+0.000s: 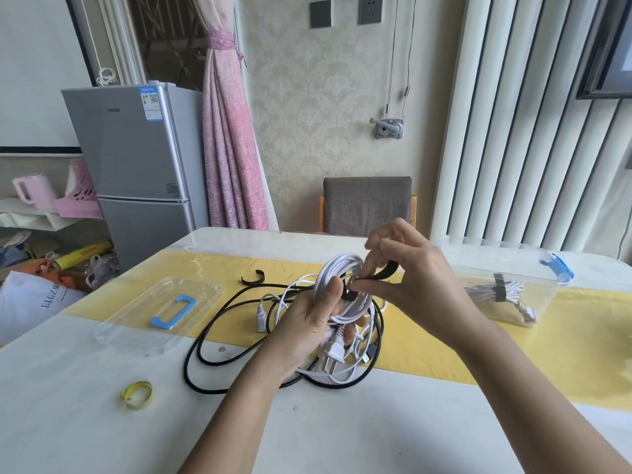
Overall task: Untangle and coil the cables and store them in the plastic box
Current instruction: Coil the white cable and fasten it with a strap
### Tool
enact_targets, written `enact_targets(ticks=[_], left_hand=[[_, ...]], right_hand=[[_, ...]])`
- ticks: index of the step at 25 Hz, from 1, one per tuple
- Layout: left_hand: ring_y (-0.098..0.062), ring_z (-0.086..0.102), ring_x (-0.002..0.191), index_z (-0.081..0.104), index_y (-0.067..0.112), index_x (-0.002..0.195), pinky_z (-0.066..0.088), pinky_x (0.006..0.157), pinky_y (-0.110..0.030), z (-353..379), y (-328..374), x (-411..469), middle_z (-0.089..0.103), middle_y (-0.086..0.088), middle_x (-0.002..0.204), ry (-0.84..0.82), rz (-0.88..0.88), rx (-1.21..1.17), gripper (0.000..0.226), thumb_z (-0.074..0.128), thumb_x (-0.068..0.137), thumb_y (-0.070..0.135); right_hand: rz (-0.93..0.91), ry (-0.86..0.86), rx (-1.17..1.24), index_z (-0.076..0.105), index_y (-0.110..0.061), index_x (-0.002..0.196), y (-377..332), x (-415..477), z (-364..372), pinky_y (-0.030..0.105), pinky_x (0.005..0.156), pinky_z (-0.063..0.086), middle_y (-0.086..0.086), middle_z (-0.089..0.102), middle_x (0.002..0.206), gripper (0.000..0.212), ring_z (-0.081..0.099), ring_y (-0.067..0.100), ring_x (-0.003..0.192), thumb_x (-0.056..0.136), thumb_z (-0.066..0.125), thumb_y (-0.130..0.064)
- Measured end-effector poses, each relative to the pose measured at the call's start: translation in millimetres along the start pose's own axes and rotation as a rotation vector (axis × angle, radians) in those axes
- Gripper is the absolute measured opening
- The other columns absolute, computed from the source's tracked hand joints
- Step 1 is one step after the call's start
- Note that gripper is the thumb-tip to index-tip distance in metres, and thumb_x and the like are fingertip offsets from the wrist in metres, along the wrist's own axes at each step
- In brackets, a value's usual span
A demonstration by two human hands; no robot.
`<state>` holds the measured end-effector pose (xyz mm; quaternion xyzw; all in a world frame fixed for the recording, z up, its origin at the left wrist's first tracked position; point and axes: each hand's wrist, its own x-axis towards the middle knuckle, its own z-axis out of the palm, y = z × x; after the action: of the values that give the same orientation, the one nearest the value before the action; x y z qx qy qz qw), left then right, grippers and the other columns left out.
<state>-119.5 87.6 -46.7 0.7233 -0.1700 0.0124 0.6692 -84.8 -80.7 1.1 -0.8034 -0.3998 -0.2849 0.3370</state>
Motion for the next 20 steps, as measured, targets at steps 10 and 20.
enact_targets(ticks=[10, 20], left_hand=[[-0.014, 0.040, 0.041, 0.059, 0.011, 0.068, 0.032, 0.041, -0.019, 0.9, 0.8, -0.4, 0.056, -0.006, 0.055, 0.064, 0.058, 0.097, 0.061, 0.046, 0.082, 0.069], [0.000, 0.063, 0.080, 0.070, 0.026, 0.093, 0.052, 0.074, -0.023, -0.6, -3.0, 2.4, 0.070, 0.007, 0.080, -0.004, 0.145, 0.215, 0.027, 0.053, 0.089, 0.046]], right_hand=[[-0.232, 0.156, -0.197, 0.044, -0.009, 0.074, 3.9, -6.9, 14.2, 0.028, 0.072, 0.051, 0.007, 0.063, 0.116, 0.027, 0.062, 0.016, 0.101, 0.088, 0.064, -0.019], [0.286, -0.289, 0.256, 0.048, 0.002, 0.066, 3.0, 1.2, -16.2, 0.009, 0.061, 0.044, -0.020, 0.069, 0.079, 0.034, 0.063, 0.002, 0.068, 0.068, 0.081, -0.003]])
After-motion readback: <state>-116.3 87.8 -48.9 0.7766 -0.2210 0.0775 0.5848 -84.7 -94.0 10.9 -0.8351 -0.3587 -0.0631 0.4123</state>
